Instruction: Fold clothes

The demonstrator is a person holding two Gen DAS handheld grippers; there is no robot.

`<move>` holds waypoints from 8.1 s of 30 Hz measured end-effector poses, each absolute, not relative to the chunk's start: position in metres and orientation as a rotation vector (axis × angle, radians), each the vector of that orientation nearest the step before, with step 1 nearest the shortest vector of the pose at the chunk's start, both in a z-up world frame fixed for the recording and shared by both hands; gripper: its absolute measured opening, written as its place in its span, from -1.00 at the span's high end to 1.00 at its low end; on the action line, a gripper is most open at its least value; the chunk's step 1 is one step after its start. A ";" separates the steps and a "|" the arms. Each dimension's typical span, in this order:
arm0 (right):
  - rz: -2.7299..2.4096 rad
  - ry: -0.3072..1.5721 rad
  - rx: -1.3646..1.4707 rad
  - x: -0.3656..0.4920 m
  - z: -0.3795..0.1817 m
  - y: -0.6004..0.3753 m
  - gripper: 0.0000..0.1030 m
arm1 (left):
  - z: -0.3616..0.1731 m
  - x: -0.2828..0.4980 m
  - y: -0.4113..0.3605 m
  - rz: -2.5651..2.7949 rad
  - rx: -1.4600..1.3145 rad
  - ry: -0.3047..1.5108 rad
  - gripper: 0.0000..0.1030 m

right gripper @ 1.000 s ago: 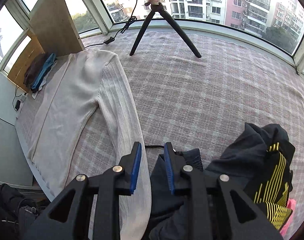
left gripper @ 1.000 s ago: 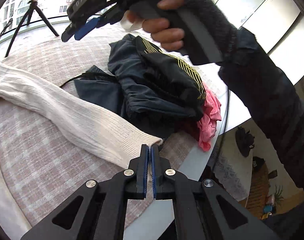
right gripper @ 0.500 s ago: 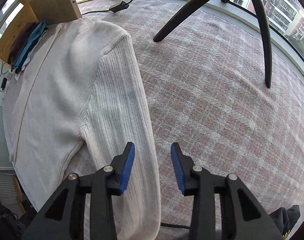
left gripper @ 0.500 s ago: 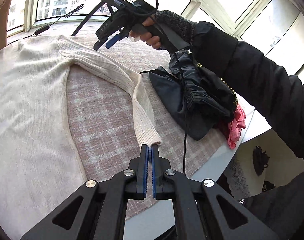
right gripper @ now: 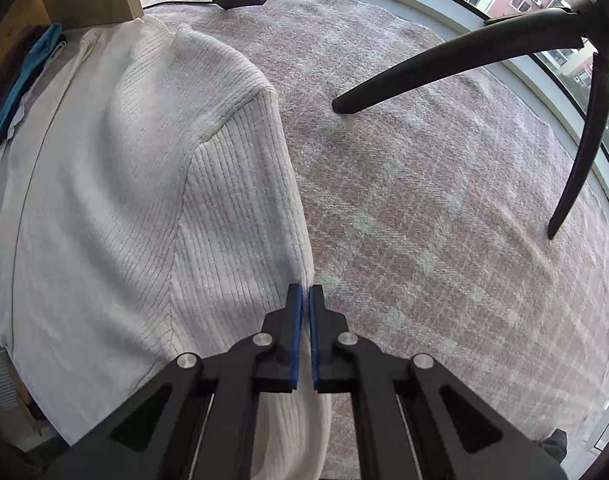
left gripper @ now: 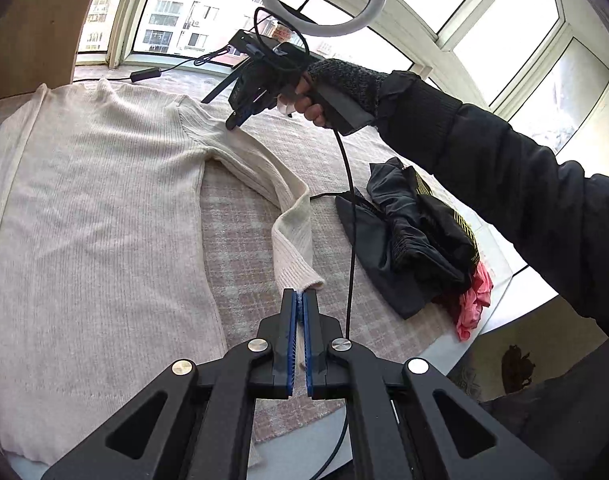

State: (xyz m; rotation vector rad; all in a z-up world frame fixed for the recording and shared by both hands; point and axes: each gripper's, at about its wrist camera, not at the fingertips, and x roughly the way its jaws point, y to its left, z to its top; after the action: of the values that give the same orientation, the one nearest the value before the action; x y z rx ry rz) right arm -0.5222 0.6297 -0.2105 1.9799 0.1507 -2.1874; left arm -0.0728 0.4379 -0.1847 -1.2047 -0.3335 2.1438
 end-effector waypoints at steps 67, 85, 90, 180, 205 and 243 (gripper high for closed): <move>-2.373 0.169 1.725 -0.476 -0.226 0.557 0.54 | -0.239 -0.029 0.309 2.268 -1.459 -0.319 0.95; -2.390 -0.263 1.798 -0.442 -0.212 0.621 0.47 | -0.235 -0.030 0.311 2.217 -1.435 -0.354 0.95; -2.272 -0.351 1.765 -0.405 -0.213 0.576 0.25 | -0.238 -0.033 0.304 2.202 -1.449 -0.395 0.96; -2.165 -0.183 1.573 -0.442 -0.226 0.590 0.61 | -0.266 -0.215 0.362 1.910 -1.719 -0.145 0.63; -2.268 -0.113 1.567 -0.455 -0.233 0.602 0.80 | -0.255 -0.185 0.320 2.052 -1.699 -0.272 0.69; -2.325 0.119 1.652 -0.367 -0.221 0.513 0.47 | -0.256 -0.072 0.319 1.923 -1.635 -0.167 0.72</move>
State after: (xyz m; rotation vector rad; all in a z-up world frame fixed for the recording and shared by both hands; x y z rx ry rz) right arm -0.3672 0.5134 -0.2209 1.6515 0.1186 -2.3246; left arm -0.0721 0.3189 -0.2561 -1.6352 -0.1668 1.9226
